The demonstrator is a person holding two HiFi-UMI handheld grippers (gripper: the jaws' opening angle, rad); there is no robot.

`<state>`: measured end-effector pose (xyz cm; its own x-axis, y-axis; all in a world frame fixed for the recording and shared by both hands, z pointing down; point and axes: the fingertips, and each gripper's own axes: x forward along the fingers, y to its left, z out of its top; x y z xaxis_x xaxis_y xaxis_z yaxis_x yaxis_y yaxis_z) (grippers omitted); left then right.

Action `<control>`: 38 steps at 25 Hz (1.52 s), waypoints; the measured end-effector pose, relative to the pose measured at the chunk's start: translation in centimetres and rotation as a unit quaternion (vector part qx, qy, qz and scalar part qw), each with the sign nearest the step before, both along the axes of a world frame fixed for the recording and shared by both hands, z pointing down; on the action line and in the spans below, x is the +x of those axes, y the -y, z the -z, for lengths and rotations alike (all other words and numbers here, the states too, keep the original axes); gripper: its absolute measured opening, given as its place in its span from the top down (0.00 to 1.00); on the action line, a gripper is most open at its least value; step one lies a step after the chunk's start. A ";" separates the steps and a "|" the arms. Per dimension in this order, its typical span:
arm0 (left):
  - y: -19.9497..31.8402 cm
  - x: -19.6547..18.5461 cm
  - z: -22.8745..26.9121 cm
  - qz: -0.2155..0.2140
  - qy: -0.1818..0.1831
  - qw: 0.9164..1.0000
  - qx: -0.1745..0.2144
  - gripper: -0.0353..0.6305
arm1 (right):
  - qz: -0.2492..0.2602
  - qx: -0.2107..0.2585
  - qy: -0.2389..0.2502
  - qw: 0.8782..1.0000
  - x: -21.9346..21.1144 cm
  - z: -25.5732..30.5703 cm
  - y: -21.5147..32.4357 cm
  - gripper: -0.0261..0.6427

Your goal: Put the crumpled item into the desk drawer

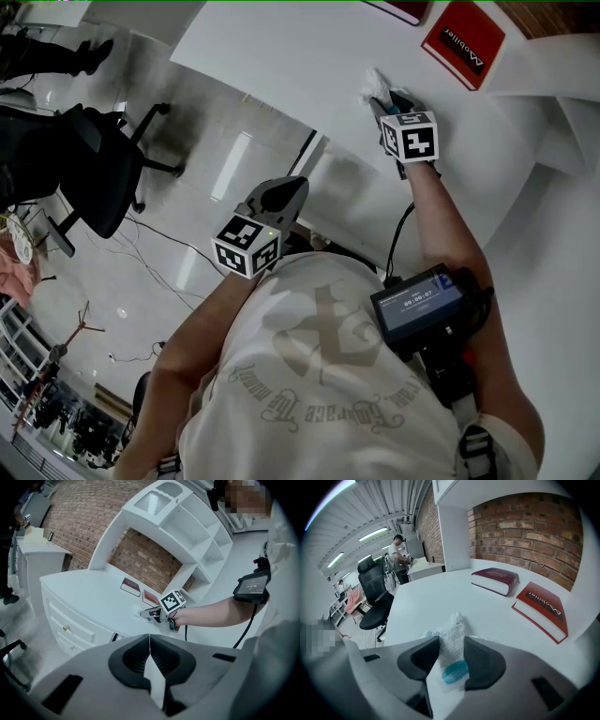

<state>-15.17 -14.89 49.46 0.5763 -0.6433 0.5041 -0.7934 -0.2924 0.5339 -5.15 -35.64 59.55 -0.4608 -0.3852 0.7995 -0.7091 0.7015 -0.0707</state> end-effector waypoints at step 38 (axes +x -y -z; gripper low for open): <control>-7.2 3.3 2.8 -0.019 0.006 0.999 0.037 0.91 | -0.019 0.029 0.049 0.998 3.6 5.6 -11.0 0.73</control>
